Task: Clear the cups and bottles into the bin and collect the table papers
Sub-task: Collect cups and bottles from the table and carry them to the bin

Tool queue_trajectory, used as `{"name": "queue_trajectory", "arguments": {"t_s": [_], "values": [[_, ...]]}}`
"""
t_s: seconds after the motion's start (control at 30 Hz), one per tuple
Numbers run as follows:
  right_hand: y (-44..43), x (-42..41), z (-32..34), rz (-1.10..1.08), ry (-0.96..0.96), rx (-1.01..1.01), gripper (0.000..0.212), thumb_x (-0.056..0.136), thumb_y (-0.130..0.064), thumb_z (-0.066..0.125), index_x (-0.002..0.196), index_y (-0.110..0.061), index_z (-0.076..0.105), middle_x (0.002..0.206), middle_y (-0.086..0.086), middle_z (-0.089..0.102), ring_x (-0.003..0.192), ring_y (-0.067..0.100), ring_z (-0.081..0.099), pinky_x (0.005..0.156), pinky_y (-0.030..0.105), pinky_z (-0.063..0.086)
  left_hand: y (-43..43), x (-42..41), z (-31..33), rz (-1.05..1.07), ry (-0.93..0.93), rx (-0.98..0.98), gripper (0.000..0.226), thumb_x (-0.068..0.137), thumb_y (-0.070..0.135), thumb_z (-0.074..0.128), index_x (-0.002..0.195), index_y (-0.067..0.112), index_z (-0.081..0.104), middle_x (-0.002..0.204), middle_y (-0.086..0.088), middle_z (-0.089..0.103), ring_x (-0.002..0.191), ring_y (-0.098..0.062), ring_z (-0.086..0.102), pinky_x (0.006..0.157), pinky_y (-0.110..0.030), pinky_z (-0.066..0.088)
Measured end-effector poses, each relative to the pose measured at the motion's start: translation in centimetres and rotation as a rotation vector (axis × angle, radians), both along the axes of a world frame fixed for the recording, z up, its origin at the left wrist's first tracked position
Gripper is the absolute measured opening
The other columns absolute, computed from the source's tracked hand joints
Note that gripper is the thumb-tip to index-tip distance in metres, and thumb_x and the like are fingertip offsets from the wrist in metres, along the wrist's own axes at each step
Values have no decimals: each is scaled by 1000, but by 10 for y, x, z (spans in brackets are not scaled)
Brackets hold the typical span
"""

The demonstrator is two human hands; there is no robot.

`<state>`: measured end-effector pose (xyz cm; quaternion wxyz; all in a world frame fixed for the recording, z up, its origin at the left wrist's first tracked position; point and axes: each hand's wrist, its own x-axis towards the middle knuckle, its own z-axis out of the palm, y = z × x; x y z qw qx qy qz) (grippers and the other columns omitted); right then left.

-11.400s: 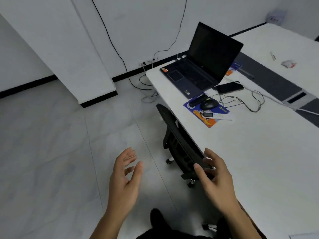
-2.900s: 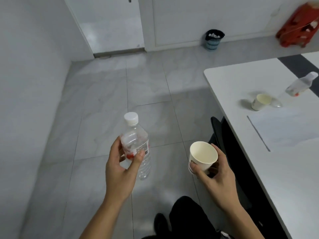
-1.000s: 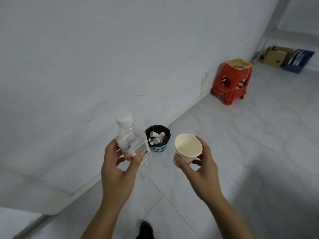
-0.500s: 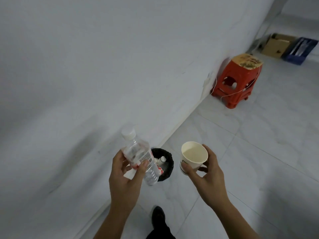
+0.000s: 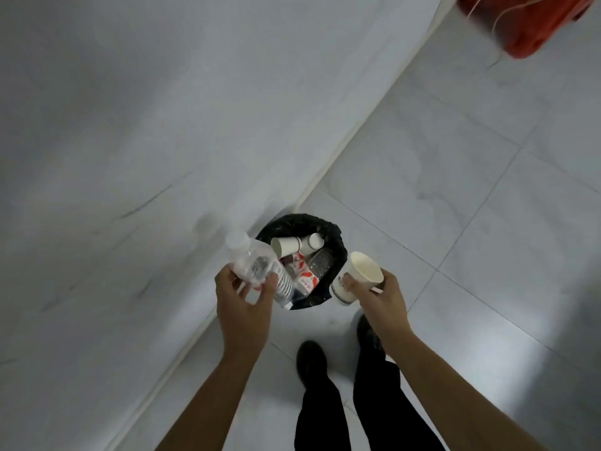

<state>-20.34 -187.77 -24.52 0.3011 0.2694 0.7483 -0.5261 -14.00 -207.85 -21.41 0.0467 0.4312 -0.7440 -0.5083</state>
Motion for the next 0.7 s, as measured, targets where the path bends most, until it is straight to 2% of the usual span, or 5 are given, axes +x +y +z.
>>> {"name": "queue_trajectory", "arguments": {"t_s": [0.17, 0.3, 0.37, 0.53, 0.7], "values": [[-44, -35, -139, 208, 6, 46, 78, 82, -39, 78, 143, -17, 36, 118, -5, 53, 112, 21, 56, 96, 42, 51, -19, -30, -132, 50, -94, -99, 70, 80, 31, 82, 136, 14, 44, 125, -6, 63, 106, -17, 65, 84, -20, 56], [-80, -59, -224, 331, 46, 12, 69, 85, -42, 75, 140, -16, 42, 115, -6, 57, 104, 15, 57, 81, 27, 50, -31, -50, -214, -27, -219, -198, 64, 78, 38, 82, 125, 16, 43, 115, -2, 67, 90, -13, 65, 68, -14, 46], [-92, -64, -256, 364, 28, -22, 75, 84, -46, 74, 144, -16, 39, 123, -2, 61, 111, 18, 60, 88, 32, 53, -34, -53, -248, -130, -280, -260, 59, 79, 45, 78, 121, 21, 46, 113, 2, 66, 91, -13, 64, 64, -14, 41], [-89, -66, -285, 399, -33, -2, 77, 88, -41, 72, 149, -16, 34, 124, -2, 61, 108, 18, 62, 93, 35, 52, -38, -44, -298, -348, -420, -239, 72, 82, 74, 57, 136, 29, 43, 122, 0, 60, 104, -19, 62, 82, -40, 57], [-61, -72, -242, 467, 57, 41, 53, 105, -41, 42, 152, -19, 35, 131, -5, 58, 106, 7, 58, 88, 18, 40, -23, -41, -254, -253, -337, -311, 70, 96, 54, 52, 152, 15, 34, 150, -12, 44, 137, -28, 43, 109, -45, 41]]}}
